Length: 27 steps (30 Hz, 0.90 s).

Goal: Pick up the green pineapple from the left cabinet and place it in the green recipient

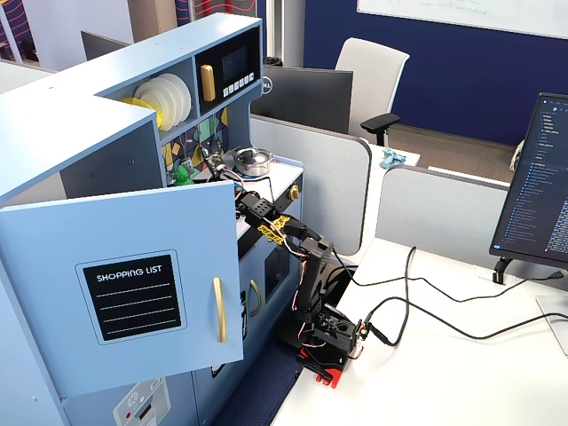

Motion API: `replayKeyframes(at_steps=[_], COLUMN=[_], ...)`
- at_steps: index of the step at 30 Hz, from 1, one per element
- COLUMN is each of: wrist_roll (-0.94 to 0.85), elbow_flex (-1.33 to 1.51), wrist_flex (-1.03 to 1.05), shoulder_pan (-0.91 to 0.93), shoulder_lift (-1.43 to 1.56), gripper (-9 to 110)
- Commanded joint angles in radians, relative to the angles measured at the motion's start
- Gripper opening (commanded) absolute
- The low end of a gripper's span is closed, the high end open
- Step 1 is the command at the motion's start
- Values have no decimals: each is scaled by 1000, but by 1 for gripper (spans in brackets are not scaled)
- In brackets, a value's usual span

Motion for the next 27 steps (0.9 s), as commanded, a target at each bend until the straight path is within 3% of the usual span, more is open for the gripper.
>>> replayKeyframes(at_steps=[1, 5, 9, 18, 22, 27], wrist_roll=[-3, 112, 178, 172, 229, 371], elbow_flex=[-124, -129, -126, -92, 71, 347], wrist_flex=[-41, -95, -118, -117, -86, 114], shoulder_pan=[9, 17, 17, 18, 2, 6], shoulder_lift=[-37, -60, -60, 9, 241, 617], gripper=[0, 30, 40, 38, 36, 35])
